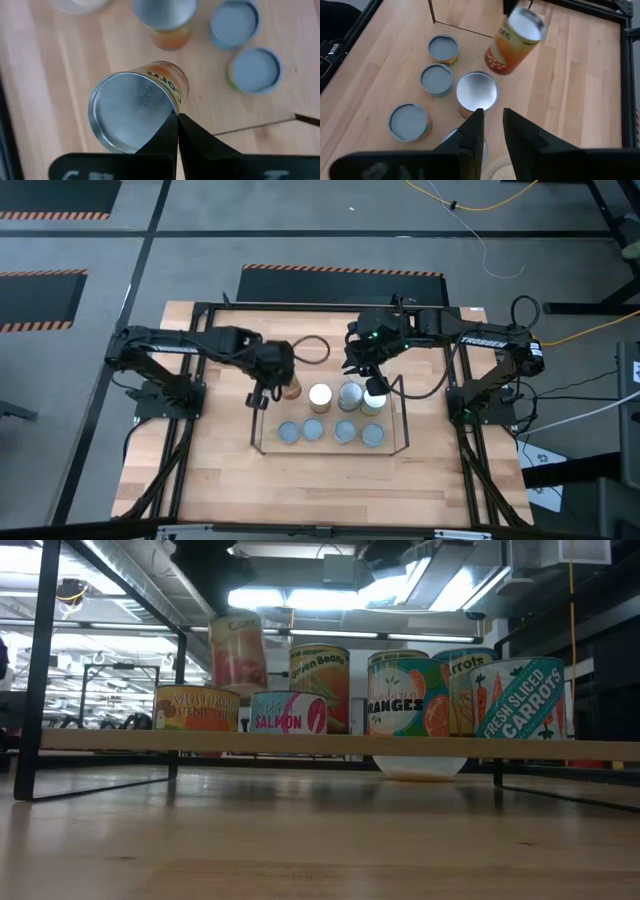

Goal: Pick and place cans onto a shelf
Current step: Put the canned corns on the shelf

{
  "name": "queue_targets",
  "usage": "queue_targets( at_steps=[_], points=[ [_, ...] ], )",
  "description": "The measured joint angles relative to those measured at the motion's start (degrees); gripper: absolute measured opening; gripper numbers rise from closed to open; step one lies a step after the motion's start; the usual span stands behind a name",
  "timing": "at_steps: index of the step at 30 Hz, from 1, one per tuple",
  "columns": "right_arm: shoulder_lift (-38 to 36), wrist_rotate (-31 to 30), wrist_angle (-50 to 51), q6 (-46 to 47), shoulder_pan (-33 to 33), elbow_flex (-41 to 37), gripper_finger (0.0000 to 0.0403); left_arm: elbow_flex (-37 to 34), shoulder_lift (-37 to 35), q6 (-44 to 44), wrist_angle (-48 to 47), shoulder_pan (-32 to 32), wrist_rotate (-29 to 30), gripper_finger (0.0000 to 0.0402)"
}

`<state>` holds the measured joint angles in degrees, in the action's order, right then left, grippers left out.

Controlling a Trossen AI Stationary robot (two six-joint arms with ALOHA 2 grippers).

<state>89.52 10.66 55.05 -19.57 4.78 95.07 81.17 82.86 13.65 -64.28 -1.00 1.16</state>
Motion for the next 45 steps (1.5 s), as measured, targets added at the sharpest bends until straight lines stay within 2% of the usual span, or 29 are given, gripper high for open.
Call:
queue_targets(
  at_steps=[16,31,45],
  points=[
    [0.0,0.07,0.07,0.02,-0.02,0.0,0.0078,0.0,6.18,2.01,-1.33,7.11,1.3,0.0],
    [0.0,0.09,0.07,0.02,-0.02,0.0,0.0078,-0.18,6.87,1.99,-1.24,7.59,3.25,0.0],
    [0.0,0.09,0.07,0.02,-0.04,0.0,0.0078,-3.87,6.87,1.95,0.51,7.57,3.34,0.0]
  ],
)
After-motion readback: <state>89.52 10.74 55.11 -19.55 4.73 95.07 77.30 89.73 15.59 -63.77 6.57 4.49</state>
